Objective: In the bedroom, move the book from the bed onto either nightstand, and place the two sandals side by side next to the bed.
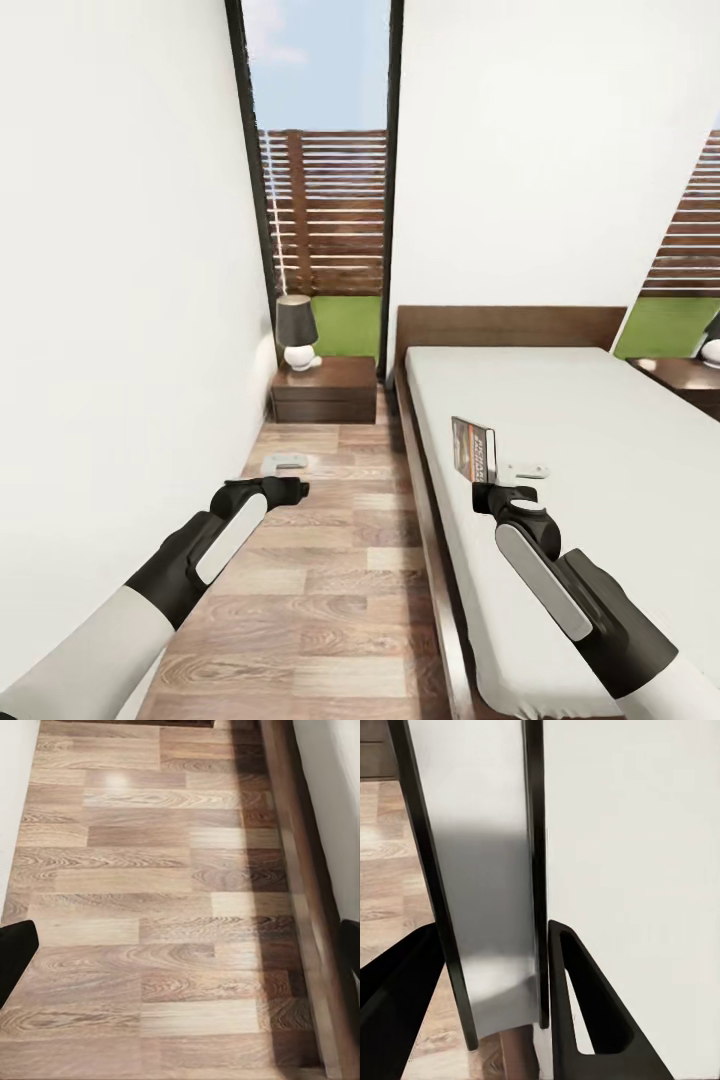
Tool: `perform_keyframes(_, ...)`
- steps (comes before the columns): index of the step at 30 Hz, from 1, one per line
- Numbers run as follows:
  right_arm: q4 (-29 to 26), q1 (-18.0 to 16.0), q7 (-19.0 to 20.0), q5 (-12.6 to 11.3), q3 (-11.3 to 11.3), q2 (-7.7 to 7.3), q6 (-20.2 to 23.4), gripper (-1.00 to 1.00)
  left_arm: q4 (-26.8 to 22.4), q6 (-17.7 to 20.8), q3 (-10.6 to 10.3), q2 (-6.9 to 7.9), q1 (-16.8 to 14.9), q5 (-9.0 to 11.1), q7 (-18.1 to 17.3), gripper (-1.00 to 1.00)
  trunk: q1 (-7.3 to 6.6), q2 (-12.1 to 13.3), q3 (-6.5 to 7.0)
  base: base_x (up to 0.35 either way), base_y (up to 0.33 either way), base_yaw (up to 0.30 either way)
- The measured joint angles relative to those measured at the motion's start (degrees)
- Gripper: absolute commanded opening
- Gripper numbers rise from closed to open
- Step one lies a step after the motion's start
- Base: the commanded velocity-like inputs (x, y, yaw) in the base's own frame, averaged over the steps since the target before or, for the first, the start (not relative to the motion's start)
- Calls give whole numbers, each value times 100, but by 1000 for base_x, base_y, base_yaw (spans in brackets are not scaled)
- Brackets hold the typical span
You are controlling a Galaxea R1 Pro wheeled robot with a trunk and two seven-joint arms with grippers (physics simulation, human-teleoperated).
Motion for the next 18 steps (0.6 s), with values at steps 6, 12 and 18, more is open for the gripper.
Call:
perform_keyframes(6,4,0,-5,0,0,0,-1,-100,0,1,2,0,0,0,4,100,1,0,0,249,236,-1)
perform_keyframes(12,4,0,-6,-22,2,1,-17,-100,1,1,0,0,0,-3,5,100,-2,-2,0,246,208,0)
perform_keyframes(18,3,0,-5,0,0,0,1,-100,0,-1,-41,0,0,0,6,100,0,0,0,330,25,0)
